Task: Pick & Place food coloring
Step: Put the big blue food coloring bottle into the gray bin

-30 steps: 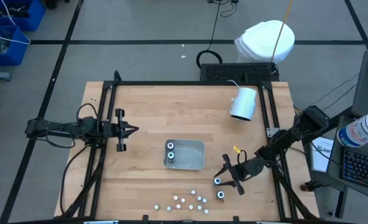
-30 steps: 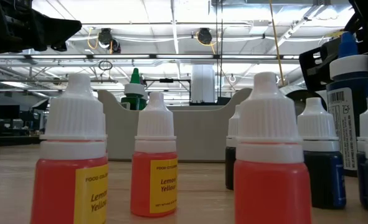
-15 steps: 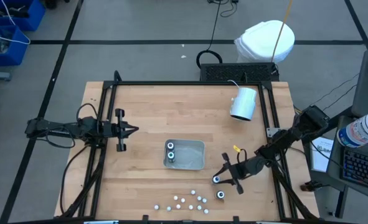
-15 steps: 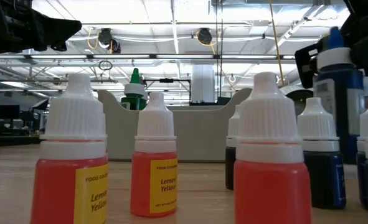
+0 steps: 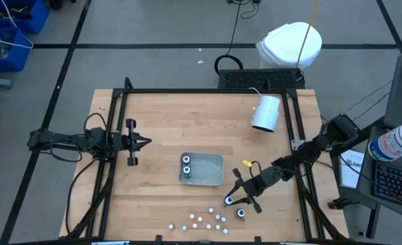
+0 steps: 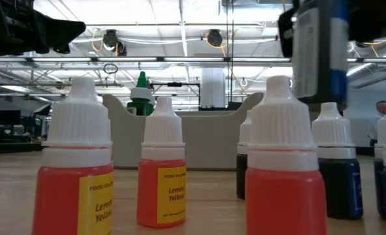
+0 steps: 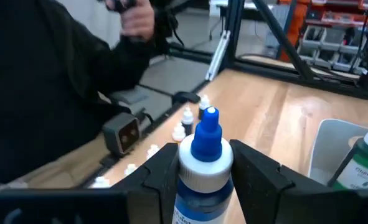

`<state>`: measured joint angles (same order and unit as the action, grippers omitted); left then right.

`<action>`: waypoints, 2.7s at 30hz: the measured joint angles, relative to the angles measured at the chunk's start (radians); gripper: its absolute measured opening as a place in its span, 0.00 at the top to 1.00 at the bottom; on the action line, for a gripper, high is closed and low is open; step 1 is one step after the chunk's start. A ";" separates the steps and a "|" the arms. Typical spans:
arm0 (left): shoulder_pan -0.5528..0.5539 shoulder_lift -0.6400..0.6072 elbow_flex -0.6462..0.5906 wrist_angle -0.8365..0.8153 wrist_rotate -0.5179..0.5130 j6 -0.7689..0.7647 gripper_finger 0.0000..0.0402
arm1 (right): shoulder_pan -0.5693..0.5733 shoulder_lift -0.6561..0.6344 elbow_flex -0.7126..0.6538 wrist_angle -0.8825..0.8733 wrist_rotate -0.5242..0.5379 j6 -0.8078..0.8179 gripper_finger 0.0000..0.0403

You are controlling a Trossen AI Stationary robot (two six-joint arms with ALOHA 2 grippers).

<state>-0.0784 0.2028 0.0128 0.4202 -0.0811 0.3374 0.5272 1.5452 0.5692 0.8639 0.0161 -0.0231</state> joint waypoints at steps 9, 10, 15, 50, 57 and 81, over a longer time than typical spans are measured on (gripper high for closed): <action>0.000 0.000 0.000 0.000 0.000 0.000 0.98 | -0.084 0.000 0.226 -0.298 -0.003 -0.034 0.70; 0.000 0.000 0.000 0.000 0.000 0.000 0.98 | -0.092 0.000 0.247 -0.303 -0.003 -0.044 0.70; 0.000 0.000 0.000 0.000 0.000 0.000 0.98 | -0.144 0.000 0.327 -0.316 -0.020 -0.096 0.71; 0.000 0.000 0.000 0.000 -0.025 -0.002 0.98 | -0.342 0.138 0.367 -0.248 0.119 -0.083 0.71; 0.000 0.000 0.000 0.000 -0.025 -0.002 0.98 | -0.362 0.139 0.367 -0.292 0.119 -0.059 0.70; 0.000 0.000 0.000 0.000 -0.025 0.000 0.98 | -0.403 0.270 0.366 -0.188 0.114 0.002 0.70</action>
<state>-0.0784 0.2028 0.0128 0.4202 -0.1061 0.3370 0.1242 1.8149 0.9356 0.6763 0.1300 -0.0208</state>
